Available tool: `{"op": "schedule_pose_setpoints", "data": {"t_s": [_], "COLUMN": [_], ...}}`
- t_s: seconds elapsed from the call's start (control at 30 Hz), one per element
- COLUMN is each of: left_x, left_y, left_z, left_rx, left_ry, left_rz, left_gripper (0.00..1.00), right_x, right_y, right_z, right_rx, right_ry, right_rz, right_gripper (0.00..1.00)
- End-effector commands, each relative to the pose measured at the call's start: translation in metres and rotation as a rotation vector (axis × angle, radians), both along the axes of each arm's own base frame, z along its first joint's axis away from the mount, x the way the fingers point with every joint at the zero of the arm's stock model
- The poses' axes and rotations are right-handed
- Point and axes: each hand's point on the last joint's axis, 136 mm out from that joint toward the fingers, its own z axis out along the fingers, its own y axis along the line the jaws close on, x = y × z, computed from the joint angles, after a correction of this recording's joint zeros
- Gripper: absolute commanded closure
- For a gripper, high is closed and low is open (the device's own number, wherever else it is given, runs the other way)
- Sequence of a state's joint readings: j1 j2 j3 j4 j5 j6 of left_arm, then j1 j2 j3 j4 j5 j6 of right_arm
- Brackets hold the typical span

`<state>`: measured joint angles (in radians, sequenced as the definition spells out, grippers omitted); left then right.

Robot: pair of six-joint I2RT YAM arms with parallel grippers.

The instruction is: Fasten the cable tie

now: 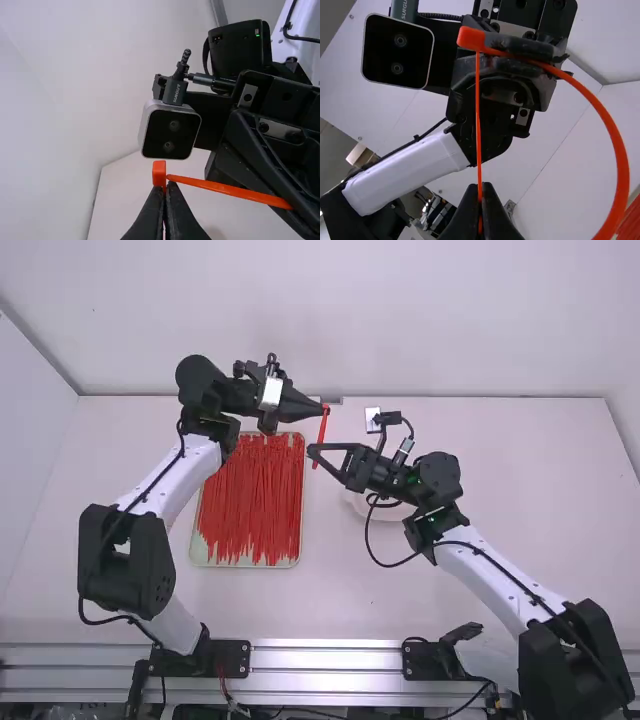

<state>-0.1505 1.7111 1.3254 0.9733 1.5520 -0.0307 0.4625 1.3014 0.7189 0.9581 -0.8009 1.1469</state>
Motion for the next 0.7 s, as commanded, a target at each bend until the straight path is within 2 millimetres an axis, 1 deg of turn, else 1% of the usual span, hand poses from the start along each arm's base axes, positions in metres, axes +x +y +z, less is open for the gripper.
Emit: {"op": "schedule_pose_setpoints", "data": {"t_s": [0.0,0.67], "left_x": [-0.0009,-0.0005], "left_y": [0.0004,0.0004], "left_z": [-0.0014,-0.0011], "left_rx": [0.002,0.000], "left_ry": [0.001,0.000], "left_rz": [-0.002,0.001], "left_gripper": [0.98,0.98], "right_x": [0.0012,-0.0028], "right_y": [0.0008,0.0022], "right_z": [0.0096,0.0085], "right_rx": [0.014,0.000], "right_ry": [-0.021,-0.051], "right_rz": [-0.006,0.012], "right_gripper": [1.00,1.00]}}
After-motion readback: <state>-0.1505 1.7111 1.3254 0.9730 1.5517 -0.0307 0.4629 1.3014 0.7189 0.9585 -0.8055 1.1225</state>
